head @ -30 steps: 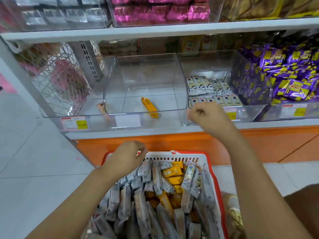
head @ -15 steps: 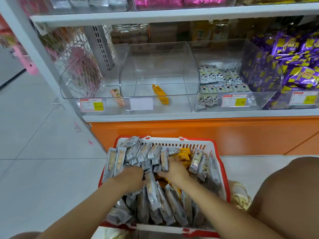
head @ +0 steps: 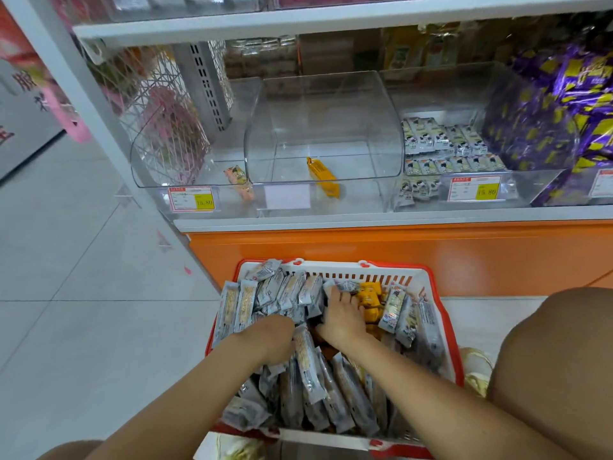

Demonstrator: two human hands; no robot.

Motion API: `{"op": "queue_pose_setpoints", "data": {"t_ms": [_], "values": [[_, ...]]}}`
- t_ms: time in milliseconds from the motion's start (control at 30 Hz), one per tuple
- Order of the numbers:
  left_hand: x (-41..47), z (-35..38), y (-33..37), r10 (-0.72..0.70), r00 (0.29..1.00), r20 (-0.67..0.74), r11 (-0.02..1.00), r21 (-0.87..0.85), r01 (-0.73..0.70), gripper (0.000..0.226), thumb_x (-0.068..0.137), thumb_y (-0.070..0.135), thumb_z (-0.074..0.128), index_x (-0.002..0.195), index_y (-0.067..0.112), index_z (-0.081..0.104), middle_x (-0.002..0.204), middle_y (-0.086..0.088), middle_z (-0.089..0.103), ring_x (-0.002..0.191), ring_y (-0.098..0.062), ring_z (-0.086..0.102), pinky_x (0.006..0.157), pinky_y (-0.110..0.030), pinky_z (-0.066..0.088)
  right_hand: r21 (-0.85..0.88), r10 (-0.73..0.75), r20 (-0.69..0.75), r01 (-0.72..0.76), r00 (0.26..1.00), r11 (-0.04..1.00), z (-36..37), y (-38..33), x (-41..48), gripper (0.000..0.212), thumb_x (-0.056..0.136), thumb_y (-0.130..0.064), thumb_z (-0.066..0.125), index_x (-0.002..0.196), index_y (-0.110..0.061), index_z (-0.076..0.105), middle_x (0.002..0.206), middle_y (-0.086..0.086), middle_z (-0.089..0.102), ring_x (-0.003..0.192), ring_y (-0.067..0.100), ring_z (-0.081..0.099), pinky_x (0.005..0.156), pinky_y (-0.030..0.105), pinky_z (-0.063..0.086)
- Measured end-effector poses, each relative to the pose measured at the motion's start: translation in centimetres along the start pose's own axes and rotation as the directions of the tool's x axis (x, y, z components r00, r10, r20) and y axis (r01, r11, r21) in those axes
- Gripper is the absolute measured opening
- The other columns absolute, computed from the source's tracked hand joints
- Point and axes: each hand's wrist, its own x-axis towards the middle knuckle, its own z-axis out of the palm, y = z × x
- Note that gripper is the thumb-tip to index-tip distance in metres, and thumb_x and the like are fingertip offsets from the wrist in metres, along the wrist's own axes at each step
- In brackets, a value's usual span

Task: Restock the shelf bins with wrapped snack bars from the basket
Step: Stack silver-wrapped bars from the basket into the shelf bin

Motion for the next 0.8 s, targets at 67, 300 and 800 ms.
{"op": "queue_pose_setpoints", "data": {"t_ms": [67, 300, 800], "values": [[-0.1, 0.0, 0.0, 0.002, 1.0, 0.0, 1.0, 0.001, -0.002, 0.039, 0.1, 0.021, 0.042, 0.062, 0.016, 0.033, 0.06, -0.003, 0.034, 0.05, -0.014, 0.031, 0.048, -0.024, 0.027, -0.029, 0.005, -0.021, -0.006, 1.0, 1.0, -0.1, 0.3, 0.1, 0.091, 0.084, -0.04, 0.067, 0.15, -0.014, 0.011, 0.142, 0.014, 0.035, 0.13, 0.033, 0.032, 0.106, 0.042, 0.031], [-0.4, -0.1, 0.1, 0.006, 1.0, -0.003, 1.0, 0.01, -0.006, 0.036, 0.099, 0.02, 0.041, 0.064, 0.014, 0.035, 0.063, -0.001, 0.037, 0.053, -0.012, 0.033, 0.048, -0.023, 0.028, -0.072, -0.064, -0.045, 0.061, 0.997, 0.996, -1.2, 1.3, 0.4, 0.071, 0.086, -0.042, 0.064, 0.144, -0.018, 0.03, 0.137, 0.014, 0.042, 0.125, 0.032, 0.04, 0.101, 0.039, 0.039], [-1.2, -3.9, 1.8, 0.075, 0.968, -0.239, 0.827, -0.528, -0.195, 0.074, 0.088, 0.039, 0.064, 0.147, 0.013, 0.029, 0.146, -0.004, 0.041, 0.13, -0.021, 0.044, 0.104, -0.031, 0.039, 0.909, -0.104, 0.388, -0.362, 0.916, 0.205, -12.1, 6.5, -3.6, 0.066, 0.074, -0.038, 0.076, 0.133, -0.02, 0.051, 0.13, 0.004, 0.047, 0.108, 0.019, 0.052, 0.071, 0.034, 0.053]]}}
